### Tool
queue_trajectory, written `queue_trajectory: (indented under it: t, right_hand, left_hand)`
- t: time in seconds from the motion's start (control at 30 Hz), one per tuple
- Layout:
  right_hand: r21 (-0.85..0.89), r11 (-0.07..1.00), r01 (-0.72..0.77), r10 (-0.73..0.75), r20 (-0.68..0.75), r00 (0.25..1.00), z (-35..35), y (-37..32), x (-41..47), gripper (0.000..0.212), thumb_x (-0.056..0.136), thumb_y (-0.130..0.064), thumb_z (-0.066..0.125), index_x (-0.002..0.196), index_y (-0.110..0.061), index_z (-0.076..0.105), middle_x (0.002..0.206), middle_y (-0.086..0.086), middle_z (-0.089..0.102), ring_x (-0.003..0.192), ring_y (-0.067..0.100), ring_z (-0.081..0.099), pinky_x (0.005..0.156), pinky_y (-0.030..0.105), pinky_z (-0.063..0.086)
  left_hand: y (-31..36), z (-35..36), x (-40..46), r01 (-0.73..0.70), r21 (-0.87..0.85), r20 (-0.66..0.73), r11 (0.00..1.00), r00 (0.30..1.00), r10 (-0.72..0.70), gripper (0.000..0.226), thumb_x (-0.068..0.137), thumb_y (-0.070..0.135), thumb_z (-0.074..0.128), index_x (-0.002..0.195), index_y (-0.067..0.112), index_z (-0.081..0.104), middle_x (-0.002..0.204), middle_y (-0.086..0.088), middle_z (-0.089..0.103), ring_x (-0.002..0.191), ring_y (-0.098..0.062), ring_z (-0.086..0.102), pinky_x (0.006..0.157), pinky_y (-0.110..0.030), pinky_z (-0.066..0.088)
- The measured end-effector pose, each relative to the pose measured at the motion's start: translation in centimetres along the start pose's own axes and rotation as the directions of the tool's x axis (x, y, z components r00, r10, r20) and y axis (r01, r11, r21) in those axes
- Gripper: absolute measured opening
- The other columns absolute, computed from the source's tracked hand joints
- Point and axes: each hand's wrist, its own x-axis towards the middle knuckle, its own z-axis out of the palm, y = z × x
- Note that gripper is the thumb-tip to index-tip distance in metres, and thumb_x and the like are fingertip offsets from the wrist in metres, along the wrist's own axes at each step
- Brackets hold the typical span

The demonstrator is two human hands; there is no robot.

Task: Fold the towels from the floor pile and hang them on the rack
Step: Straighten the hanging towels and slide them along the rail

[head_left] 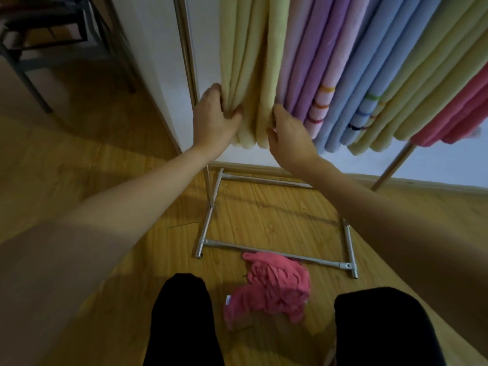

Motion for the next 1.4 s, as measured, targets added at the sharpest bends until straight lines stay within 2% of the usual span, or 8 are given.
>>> queue_trajectory:
  t: [0.07, 0.23, 0.4, 0.6, 0.87, 1.07, 1.33, 1.4]
  right_hand:
    - [0.011, 1.0, 0.015, -0.016, 0.047, 0.999, 1.2, 2.1, -2.0, 0.039, 0.087, 0.0, 0.049, 0.125, -0.002, 0.046, 0.111, 0.015, 0.062, 0.1, 0.032, 0.06, 0.078, 0.044, 0.05]
    - [-0.084, 0.99, -0.113, 0.134, 0.316, 0.939, 4.6, 8.1, -8.4, 0.055, 0.089, -0.006, 0.05, 0.141, -0.006, 0.033, 0.128, 0.02, 0.055, 0.116, 0.035, 0.054, 0.09, 0.042, 0.047]
    - [-0.225, 0.936, -0.27, 0.351, 0.575, 0.739, 9.0, 14.1, -15.2, 0.059, 0.091, -0.011, 0.051, 0.144, -0.008, 0.026, 0.133, 0.02, 0.05, 0.119, 0.036, 0.051, 0.091, 0.042, 0.046]
    - [-0.284, 0.899, -0.334, 0.431, 0.715, 0.551, 15.0, 20.2, -21.7, 0.059, 0.085, -0.003, 0.05, 0.141, -0.004, 0.031, 0.134, 0.02, 0.047, 0.123, 0.036, 0.048, 0.096, 0.043, 0.043]
    - [-0.301, 0.859, -0.414, 0.461, 0.806, 0.372, 23.2, 24.3, -29.3, 0.05, 0.088, -0.006, 0.052, 0.135, 0.003, 0.037, 0.132, 0.022, 0.05, 0.121, 0.036, 0.05, 0.095, 0.042, 0.044]
    - [-0.284, 0.79, -0.543, 0.521, 0.778, 0.351, 27.9, 24.8, -33.4, 0.044, 0.088, -0.013, 0.054, 0.128, 0.002, 0.042, 0.123, 0.023, 0.052, 0.114, 0.038, 0.053, 0.089, 0.046, 0.042]
    - [-0.19, 0.684, -0.704, 0.67, 0.546, 0.503, 30.6, 25.0, -34.5, 0.016, 0.087, -0.017, 0.058, 0.091, -0.003, 0.063, 0.095, 0.018, 0.058, 0.086, 0.031, 0.055, 0.073, 0.04, 0.047]
    - [-0.142, 0.655, -0.742, 0.677, 0.548, 0.492, 30.8, 25.3, -34.2, 0.036, 0.088, -0.038, 0.054, 0.077, -0.005, 0.061, 0.081, 0.016, 0.061, 0.074, 0.03, 0.056, 0.066, 0.039, 0.044]
  left_hand:
    - [-1.2, 1.2, -2.1, 0.009, -0.028, 0.073, 1.0, 0.997, -0.007, 0.028, 0.082, 0.032, 0.063, 0.099, 0.01, 0.058, 0.091, -0.003, 0.063, 0.082, -0.015, 0.061, 0.072, -0.032, 0.054]
    - [-6.5, 4.6, -9.4, 0.089, 0.062, 0.339, 0.994, 0.935, -0.105, 0.032, 0.084, 0.014, 0.063, 0.115, 0.01, 0.057, 0.105, -0.002, 0.062, 0.094, -0.013, 0.06, 0.081, -0.022, 0.051]
    - [-11.9, 9.0, -16.4, 0.187, 0.28, 0.571, 0.942, 0.756, -0.32, 0.043, 0.084, 0.011, 0.063, 0.125, 0.007, 0.051, 0.118, -0.008, 0.058, 0.106, -0.021, 0.059, 0.09, -0.039, 0.05]
    - [-16.9, 13.7, -22.6, 0.214, 0.397, 0.677, 0.893, 0.588, -0.442, 0.033, 0.083, 0.006, 0.058, 0.116, 0.005, 0.055, 0.113, -0.011, 0.059, 0.104, -0.026, 0.059, 0.085, -0.034, 0.045]
    - [-21.5, 20.2, -29.8, 0.129, 0.357, 0.821, 0.925, 0.43, -0.376, 0.029, 0.086, 0.002, 0.051, 0.112, 0.01, 0.061, 0.114, -0.01, 0.061, 0.106, -0.027, 0.059, 0.089, -0.038, 0.049]
    - [-21.8, 26.5, -32.6, -0.076, 0.324, 0.892, 0.943, 0.356, -0.278, 0.047, 0.09, -0.001, 0.041, 0.134, 0.014, 0.05, 0.133, -0.012, 0.049, 0.122, -0.032, 0.048, 0.1, -0.043, 0.041]
    - [-22.6, 30.6, -33.3, -0.408, 0.338, 0.935, 0.848, 0.248, -0.253, 0.035, 0.097, 0.017, 0.036, 0.127, 0.019, 0.055, 0.145, -0.012, 0.034, 0.131, -0.032, 0.035, 0.102, -0.041, 0.034]
    - [-22.9, 30.2, -33.5, -0.406, 0.367, 0.921, 0.837, 0.286, -0.266, 0.032, 0.096, 0.017, 0.039, 0.123, 0.016, 0.057, 0.146, -0.012, 0.033, 0.132, -0.032, 0.033, 0.103, -0.042, 0.031]
